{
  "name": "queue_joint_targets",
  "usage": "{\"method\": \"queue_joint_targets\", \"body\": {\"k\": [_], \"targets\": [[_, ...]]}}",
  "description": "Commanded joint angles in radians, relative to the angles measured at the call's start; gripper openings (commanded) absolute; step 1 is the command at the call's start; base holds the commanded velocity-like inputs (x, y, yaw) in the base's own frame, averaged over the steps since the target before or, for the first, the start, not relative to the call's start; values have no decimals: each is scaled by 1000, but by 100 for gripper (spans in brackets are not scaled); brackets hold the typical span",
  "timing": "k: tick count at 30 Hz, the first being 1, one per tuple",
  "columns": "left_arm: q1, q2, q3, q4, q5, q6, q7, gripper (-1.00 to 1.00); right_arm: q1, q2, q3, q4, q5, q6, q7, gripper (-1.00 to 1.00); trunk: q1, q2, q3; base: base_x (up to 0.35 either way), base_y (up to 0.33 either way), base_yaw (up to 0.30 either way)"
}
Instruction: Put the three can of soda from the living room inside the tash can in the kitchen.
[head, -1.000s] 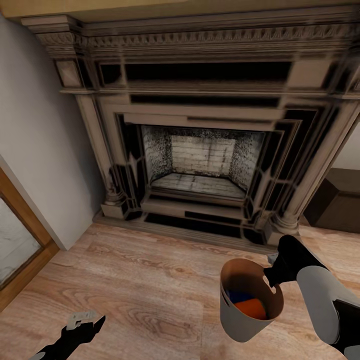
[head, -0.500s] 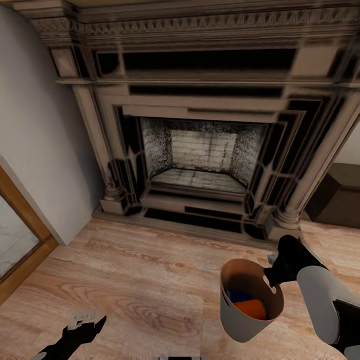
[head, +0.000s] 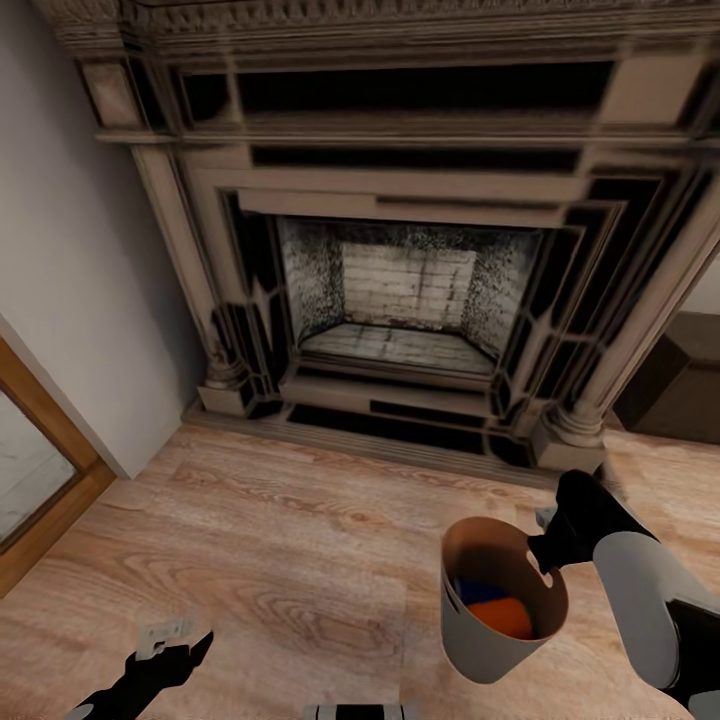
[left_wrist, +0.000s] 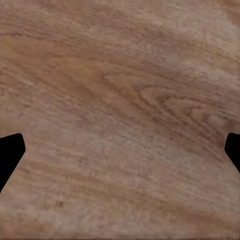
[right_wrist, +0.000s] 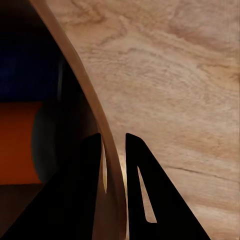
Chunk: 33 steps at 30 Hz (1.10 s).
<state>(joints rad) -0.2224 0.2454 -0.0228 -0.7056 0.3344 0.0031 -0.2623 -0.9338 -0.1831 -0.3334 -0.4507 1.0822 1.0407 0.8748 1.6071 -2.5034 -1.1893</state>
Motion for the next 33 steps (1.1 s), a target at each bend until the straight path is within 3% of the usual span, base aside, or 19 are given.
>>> {"method": "queue_joint_targets", "body": {"k": [1, 10, 23, 29, 33], "targets": [[0, 0, -2, 0, 0, 0, 0, 100, 0, 0, -1, 0, -12, 6, -2, -100, 0, 0, -4, 0, 0, 0], [0, 0, -10, 0, 1, 0, 0, 100, 0, -1, -4, 0, -13, 6, -12, -100, 1, -1, -12, 0, 0, 0], [0, 0, -12, 0, 1, 0, 0, 100, 0, -1, -3, 0, -13, 6, -13, -100, 7, -4, -62, 0, 0, 0], [0, 0, -12, 0, 2, 0, 0, 100, 1, -1, -4, 0, -13, 6, -14, -100, 7, -4, -62, 0, 0, 0], [0, 0, -12, 0, 1, 0, 0, 100, 1, -1, -4, 0, -13, 6, -14, -100, 9, -5, -77, 0, 0, 0]]}}
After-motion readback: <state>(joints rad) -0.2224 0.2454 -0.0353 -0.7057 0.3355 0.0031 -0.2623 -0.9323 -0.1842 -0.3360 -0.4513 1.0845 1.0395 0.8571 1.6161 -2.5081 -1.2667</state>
